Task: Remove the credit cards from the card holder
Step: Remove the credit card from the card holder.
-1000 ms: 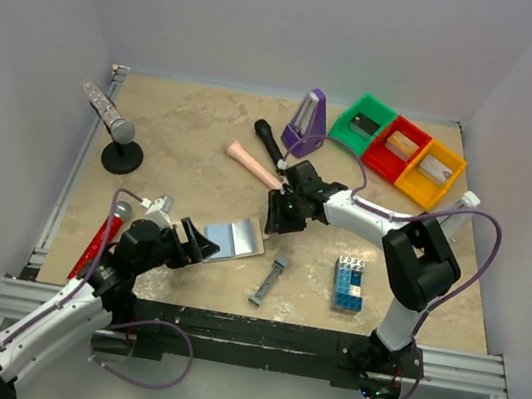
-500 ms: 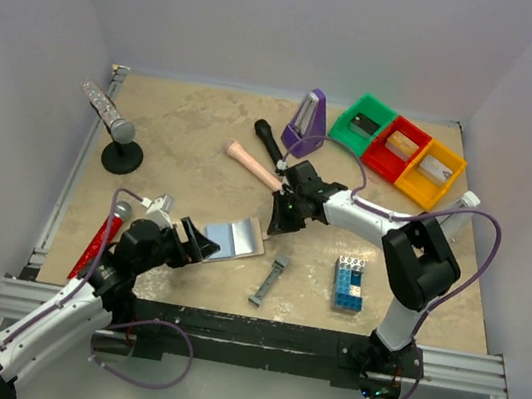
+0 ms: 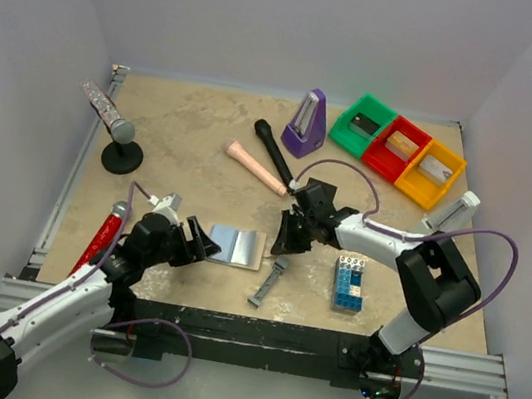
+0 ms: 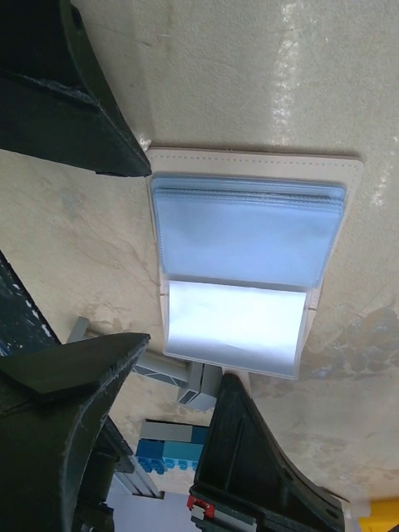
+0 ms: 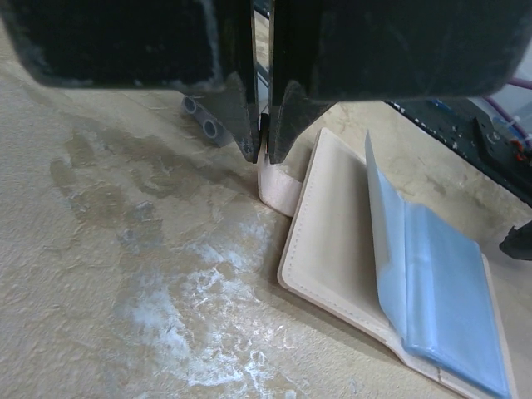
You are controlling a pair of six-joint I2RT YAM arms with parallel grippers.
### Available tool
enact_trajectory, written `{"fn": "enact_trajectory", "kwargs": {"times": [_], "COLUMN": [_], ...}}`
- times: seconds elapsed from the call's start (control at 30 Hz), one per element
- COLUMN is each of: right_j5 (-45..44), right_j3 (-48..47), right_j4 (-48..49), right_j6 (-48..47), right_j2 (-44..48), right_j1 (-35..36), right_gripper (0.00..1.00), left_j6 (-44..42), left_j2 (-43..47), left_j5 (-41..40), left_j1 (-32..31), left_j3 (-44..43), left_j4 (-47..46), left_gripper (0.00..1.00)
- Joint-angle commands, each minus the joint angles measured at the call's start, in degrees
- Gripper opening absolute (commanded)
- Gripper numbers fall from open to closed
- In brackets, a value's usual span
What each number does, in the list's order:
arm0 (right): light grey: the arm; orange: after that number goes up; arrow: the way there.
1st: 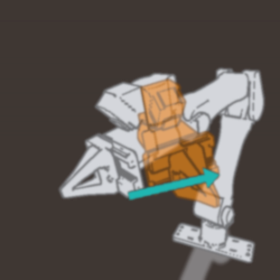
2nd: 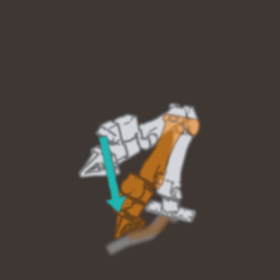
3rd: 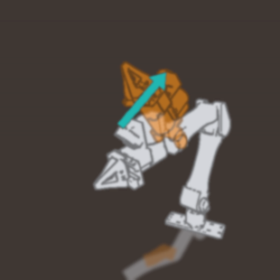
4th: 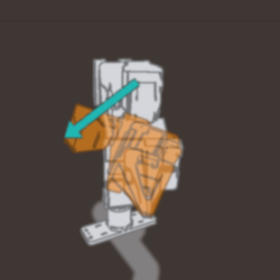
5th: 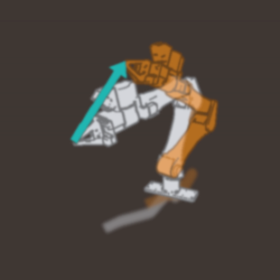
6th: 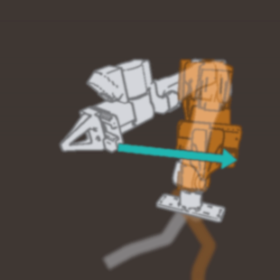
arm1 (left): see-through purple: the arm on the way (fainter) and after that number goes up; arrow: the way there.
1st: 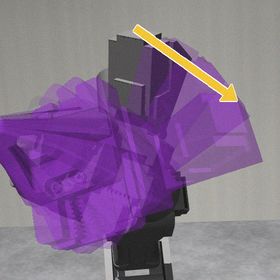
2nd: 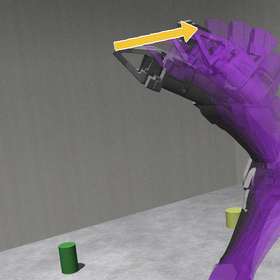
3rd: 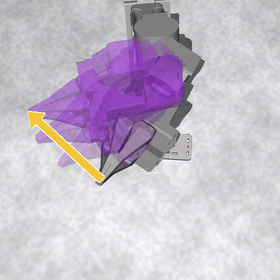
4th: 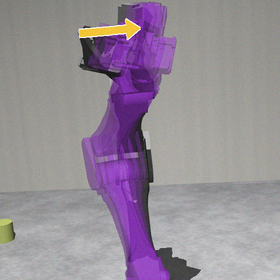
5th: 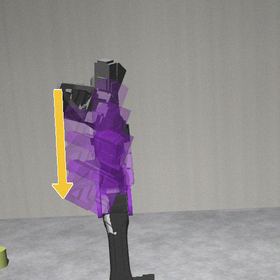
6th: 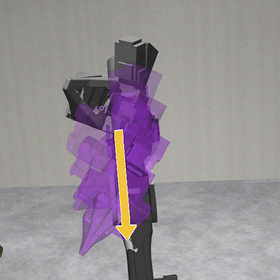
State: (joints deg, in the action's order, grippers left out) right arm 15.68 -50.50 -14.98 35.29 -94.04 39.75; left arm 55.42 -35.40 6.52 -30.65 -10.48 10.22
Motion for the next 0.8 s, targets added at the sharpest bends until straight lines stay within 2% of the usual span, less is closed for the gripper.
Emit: {"fn": "enact_trajectory", "kwargs": {"times": [0.0,0.47,0.77], "right_j5": [0.9,1.7,2.2], "right_j3": [-1.0,-7.0,-7.5], "right_j4": [1.6,-1.3,-1.6], "right_j6": [0.5,-1.5,-1.6], "right_j2": [1.8,-1.8,-2.1], "right_j1": [0.3,0.2,0.3], "right_gripper": [0.00,0.00,0.00], "left_j6": [-2.4,-6.1,-6.5], "left_j2": [-1.0,-9.6,-13.2], "left_j5": [-1.1,-0.5,0.4], "left_j1": [0.2,0.2,0.2], "left_j3": [-4.0,-6.7,-6.8], "left_j4": [-5.2,-9.3,-12.5], "left_gripper": [0.79,0.80,0.79]}}
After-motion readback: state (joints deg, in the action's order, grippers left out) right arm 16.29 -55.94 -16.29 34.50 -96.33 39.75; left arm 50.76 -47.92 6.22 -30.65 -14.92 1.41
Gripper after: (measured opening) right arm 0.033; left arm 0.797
